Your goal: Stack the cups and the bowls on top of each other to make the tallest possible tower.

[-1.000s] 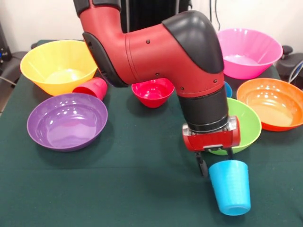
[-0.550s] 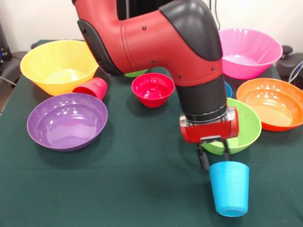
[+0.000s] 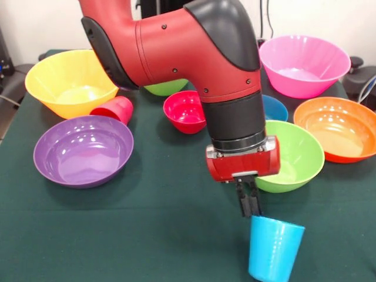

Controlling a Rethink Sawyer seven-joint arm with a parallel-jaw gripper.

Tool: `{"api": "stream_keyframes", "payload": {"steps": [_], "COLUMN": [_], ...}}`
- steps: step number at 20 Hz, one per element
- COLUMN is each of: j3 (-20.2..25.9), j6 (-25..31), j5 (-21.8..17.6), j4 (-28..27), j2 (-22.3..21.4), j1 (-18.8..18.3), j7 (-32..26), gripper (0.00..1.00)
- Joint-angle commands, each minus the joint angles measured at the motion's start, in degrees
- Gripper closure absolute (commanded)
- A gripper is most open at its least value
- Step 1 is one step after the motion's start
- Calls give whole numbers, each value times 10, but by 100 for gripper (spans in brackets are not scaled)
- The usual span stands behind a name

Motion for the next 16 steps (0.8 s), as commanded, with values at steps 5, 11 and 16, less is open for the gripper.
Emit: {"api": "stream_keyframes", "payload": {"steps": [5, 11, 16], "j3": [-29, -41, -35], "j6": [-62, -65, -37], "j5": [-72, -81, -74], "j4": [24, 19, 20], "j2": [9, 14, 7], "j1": [10, 15, 12], "j7": [9, 12, 8], "gripper": [100, 100, 100]}}
